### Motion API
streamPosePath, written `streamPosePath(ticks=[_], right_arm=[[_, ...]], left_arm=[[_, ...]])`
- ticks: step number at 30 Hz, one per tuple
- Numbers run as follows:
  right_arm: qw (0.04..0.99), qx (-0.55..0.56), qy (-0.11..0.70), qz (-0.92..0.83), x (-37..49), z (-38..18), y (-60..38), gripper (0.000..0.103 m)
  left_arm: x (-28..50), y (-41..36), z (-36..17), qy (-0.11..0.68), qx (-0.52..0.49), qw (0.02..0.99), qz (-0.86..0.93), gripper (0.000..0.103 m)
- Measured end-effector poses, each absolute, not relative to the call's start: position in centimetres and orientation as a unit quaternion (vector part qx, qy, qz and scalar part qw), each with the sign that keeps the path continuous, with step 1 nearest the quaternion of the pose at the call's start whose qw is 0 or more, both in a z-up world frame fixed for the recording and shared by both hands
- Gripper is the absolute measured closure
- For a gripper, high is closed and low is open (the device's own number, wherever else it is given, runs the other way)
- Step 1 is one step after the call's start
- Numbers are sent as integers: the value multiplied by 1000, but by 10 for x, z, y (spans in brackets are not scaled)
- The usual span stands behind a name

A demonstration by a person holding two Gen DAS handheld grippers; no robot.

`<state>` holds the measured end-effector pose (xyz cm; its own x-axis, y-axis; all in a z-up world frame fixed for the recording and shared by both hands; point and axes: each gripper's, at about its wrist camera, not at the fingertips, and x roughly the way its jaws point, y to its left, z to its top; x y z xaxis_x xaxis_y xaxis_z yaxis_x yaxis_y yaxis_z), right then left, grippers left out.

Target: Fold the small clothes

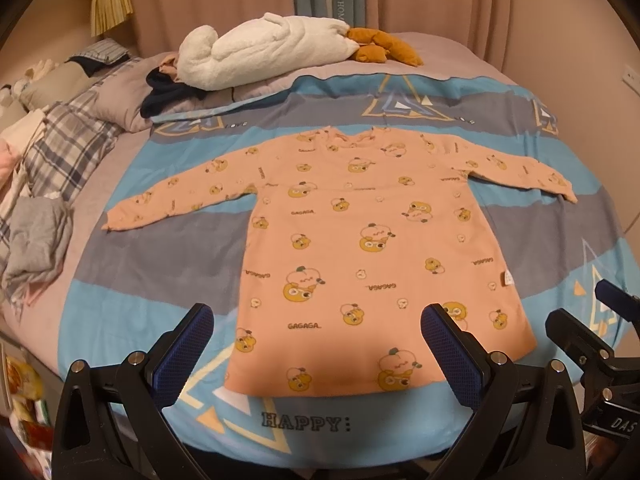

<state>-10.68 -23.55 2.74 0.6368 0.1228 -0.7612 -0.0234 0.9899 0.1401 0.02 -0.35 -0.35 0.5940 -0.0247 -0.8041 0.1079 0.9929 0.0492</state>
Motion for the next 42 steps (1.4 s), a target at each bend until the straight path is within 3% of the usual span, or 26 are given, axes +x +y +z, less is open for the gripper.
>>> streamPosePath(ticks=[28, 33, 37, 42], right_arm=[[903, 57, 423, 44, -107, 27, -234, 0], [906, 94, 406, 78, -106, 20, -243, 0], [894, 171, 403, 98, -98, 1, -270, 0], [877, 262, 398, 65, -87, -25, -321, 0]], left_arm=[[1, -4, -5, 451, 38, 891, -38, 1], [14, 1, -27, 477, -19, 874, -91, 1], [30, 8, -53, 510, -126, 833, -174, 1], [42, 3, -69, 520, -161, 817, -191, 1]])
